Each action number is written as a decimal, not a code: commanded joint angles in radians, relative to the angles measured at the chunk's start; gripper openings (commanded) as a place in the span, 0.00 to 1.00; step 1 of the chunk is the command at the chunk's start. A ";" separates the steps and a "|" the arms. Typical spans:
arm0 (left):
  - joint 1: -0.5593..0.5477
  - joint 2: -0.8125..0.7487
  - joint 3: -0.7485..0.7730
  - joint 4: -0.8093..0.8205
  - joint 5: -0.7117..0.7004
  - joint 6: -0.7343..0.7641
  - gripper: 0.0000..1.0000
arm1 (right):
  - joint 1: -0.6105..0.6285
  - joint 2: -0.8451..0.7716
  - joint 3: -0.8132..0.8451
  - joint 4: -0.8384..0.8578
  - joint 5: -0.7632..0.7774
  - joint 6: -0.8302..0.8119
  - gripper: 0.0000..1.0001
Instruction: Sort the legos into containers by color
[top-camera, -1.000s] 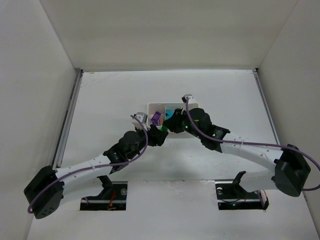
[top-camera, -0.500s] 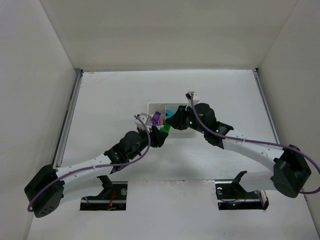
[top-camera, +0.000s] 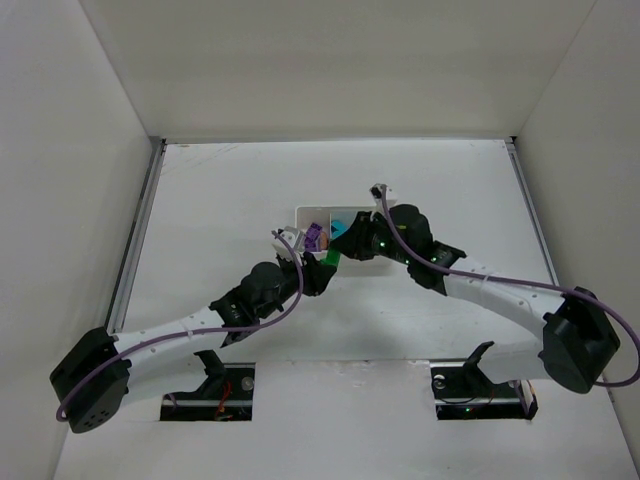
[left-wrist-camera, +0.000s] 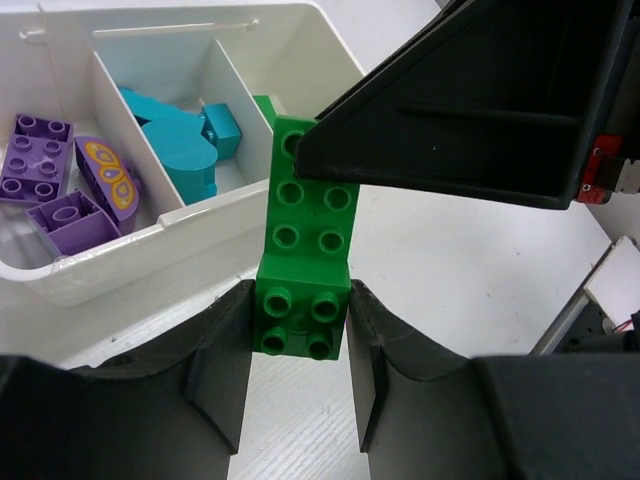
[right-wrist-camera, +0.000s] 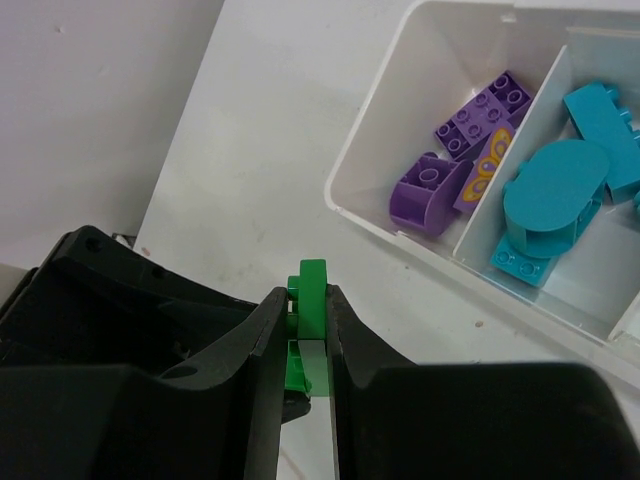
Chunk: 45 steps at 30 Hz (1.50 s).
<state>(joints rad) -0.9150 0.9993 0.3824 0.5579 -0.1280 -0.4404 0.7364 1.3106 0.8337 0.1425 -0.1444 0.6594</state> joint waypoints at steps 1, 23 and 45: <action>-0.012 -0.030 0.052 0.053 0.010 -0.018 0.22 | -0.032 0.009 0.001 0.066 0.003 0.005 0.23; 0.025 -0.123 0.044 0.046 -0.021 -0.127 0.21 | -0.114 -0.133 -0.102 0.049 0.517 -0.185 0.24; -0.005 0.298 0.343 0.051 -0.096 -0.164 0.23 | -0.108 -0.310 -0.261 0.152 0.718 -0.132 0.19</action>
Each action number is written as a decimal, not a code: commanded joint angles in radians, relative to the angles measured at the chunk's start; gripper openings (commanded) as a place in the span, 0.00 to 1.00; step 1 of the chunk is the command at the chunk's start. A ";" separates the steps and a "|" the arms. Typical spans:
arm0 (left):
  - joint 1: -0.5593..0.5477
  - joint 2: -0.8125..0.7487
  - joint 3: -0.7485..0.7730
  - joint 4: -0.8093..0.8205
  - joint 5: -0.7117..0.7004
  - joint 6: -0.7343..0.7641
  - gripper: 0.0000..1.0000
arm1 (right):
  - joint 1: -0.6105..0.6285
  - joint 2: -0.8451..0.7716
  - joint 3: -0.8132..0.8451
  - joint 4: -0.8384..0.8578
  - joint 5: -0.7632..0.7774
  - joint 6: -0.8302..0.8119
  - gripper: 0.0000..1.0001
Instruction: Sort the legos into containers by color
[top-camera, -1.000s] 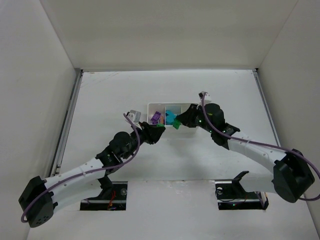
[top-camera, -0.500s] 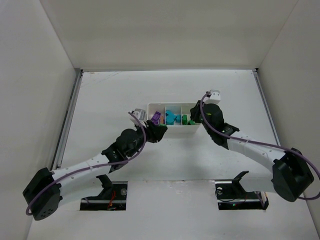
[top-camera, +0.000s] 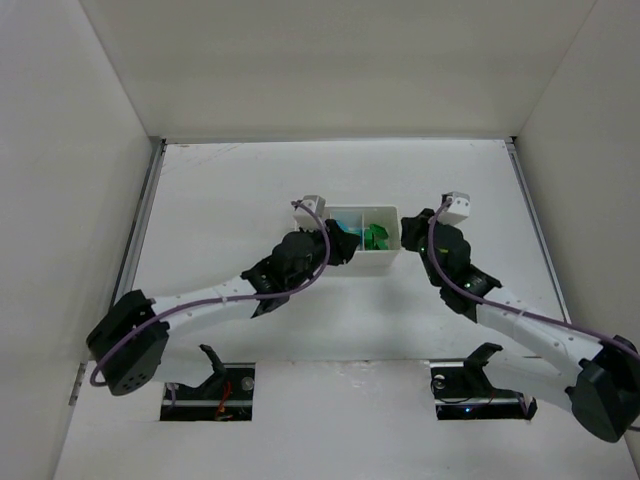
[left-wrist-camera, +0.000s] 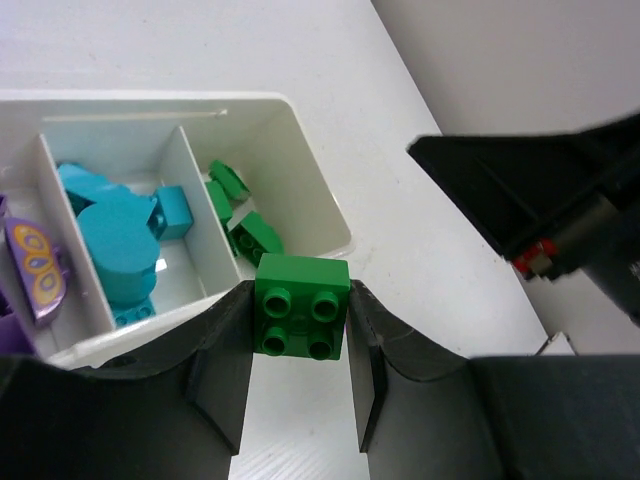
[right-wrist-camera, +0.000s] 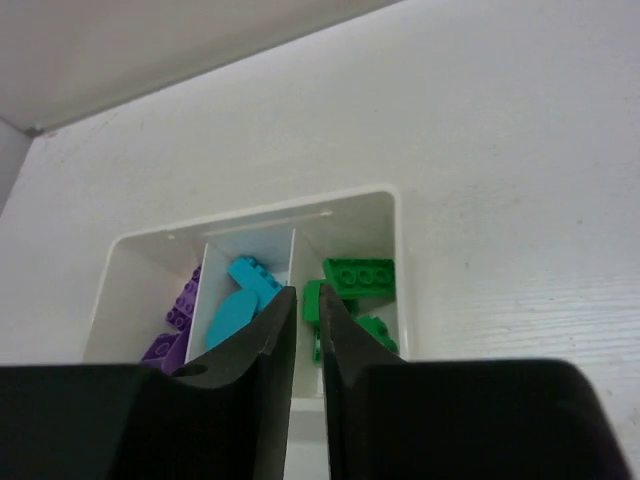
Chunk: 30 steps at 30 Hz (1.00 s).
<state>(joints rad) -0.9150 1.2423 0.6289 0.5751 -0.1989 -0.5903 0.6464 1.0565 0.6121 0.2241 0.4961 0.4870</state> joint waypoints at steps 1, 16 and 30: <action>-0.003 0.090 0.132 0.020 -0.025 -0.020 0.23 | -0.033 -0.082 -0.060 0.072 0.108 0.060 0.13; -0.009 0.555 0.572 -0.159 -0.027 0.024 0.33 | -0.136 -0.141 -0.144 0.126 0.044 0.174 0.22; 0.015 0.340 0.451 -0.164 -0.103 0.078 1.00 | -0.136 -0.148 -0.160 0.153 0.062 0.171 0.43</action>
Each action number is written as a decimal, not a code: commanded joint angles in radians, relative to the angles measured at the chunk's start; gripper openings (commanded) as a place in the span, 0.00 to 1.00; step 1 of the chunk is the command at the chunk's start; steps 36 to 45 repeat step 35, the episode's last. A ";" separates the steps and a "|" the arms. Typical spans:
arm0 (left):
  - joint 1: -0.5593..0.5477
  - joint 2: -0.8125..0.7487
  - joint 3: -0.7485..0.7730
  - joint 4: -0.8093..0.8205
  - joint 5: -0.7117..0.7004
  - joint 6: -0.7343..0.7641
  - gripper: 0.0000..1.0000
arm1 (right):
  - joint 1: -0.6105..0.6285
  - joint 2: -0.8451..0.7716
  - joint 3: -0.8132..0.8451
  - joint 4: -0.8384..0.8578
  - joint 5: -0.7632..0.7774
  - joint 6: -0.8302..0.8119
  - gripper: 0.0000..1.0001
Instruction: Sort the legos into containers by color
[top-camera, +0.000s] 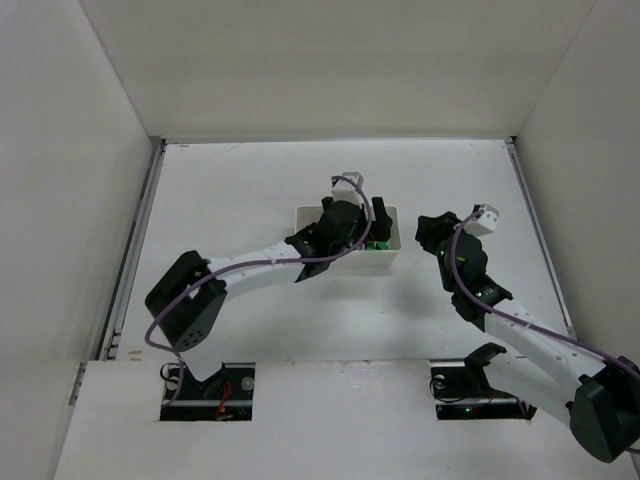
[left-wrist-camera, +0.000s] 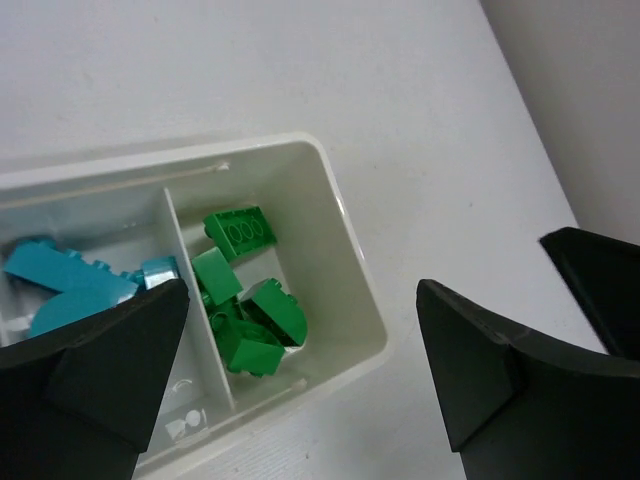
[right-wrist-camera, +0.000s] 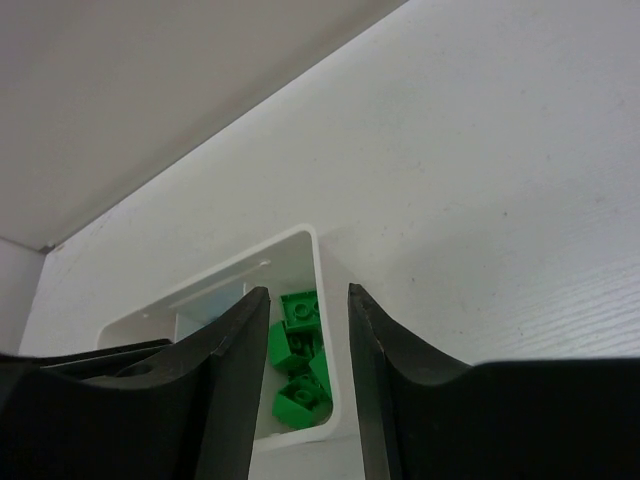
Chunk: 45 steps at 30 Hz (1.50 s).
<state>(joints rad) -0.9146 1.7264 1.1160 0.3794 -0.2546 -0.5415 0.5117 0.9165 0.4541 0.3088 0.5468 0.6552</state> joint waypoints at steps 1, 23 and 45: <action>0.021 -0.186 -0.066 0.030 -0.060 0.029 1.00 | -0.002 -0.004 -0.003 0.072 0.012 0.004 0.44; 0.414 -1.015 -0.582 -0.737 -0.400 -0.241 1.00 | -0.002 0.056 0.026 0.016 0.145 -0.037 1.00; 0.506 -0.826 -0.532 -0.645 -0.315 -0.152 1.00 | -0.002 0.165 0.018 0.055 0.211 -0.029 1.00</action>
